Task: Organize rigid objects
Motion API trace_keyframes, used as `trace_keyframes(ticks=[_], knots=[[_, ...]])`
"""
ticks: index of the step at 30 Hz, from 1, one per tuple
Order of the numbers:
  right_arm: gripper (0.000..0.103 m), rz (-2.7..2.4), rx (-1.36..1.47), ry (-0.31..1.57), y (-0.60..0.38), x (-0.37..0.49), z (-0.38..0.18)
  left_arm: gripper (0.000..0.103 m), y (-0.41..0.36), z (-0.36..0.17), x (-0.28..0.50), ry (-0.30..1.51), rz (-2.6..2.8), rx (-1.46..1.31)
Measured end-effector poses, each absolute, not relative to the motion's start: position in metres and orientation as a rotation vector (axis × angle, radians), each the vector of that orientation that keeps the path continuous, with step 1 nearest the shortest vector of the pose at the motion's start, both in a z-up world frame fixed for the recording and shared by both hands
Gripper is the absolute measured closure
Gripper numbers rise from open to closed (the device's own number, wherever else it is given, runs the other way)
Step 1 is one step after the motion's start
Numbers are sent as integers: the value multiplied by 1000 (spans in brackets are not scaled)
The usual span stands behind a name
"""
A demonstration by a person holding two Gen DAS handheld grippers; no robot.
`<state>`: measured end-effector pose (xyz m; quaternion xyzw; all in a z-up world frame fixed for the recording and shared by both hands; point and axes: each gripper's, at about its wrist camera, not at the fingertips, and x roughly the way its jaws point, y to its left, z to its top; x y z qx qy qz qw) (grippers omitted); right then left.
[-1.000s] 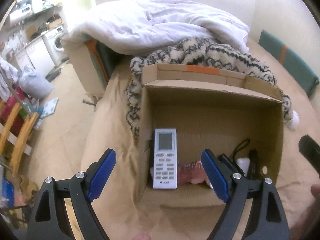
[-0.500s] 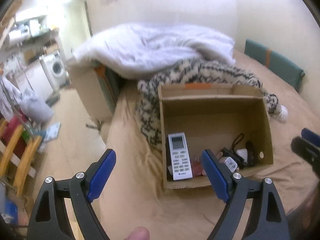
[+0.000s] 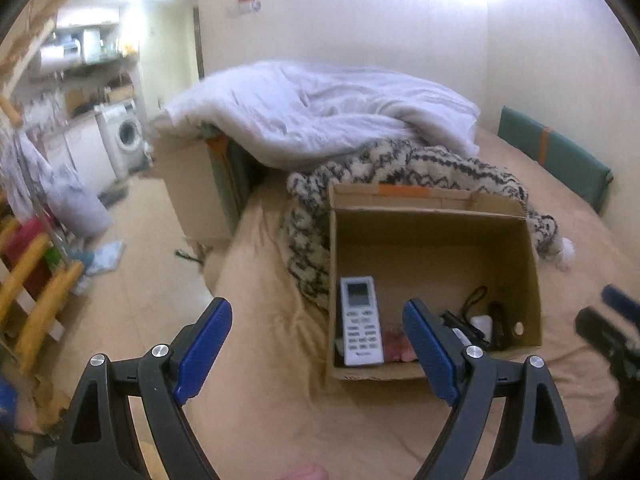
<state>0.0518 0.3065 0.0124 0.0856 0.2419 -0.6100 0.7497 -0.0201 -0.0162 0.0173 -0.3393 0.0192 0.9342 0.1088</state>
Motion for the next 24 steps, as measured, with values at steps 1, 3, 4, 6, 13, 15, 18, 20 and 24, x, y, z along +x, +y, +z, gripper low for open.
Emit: trace_keyframes(ticks=[1, 3, 4, 6, 13, 15, 18, 20, 24], knots=[[0, -1335, 180, 537, 306, 54, 10, 17, -16, 15, -22, 42, 2738, -1012], [0, -1338, 147, 552, 306, 60, 7, 17, -16, 13, -25, 32, 2738, -1027], [0, -1338, 133, 553, 306, 63, 6, 17, -17, 13, -25, 27, 2742, -1023], [0, -1337, 117, 552, 307, 65, 6, 16, -17, 14, -24, 18, 2739, -1017], [0, -1344, 186, 547, 297, 59, 4, 8, -15, 15, -20, 30, 2732, -989], [0, -1355, 198, 550, 294, 57, 3, 8, -13, 14, -19, 44, 2727, -987], [0, -1367, 226, 544, 291, 52, 3, 8, -8, 12, -19, 75, 2717, -985], [0, -1373, 242, 535, 290, 49, 4, 8, -5, 11, -18, 84, 2707, -988], [0, -1377, 267, 531, 288, 44, 5, 8, -1, 10, -17, 100, 2698, -986]])
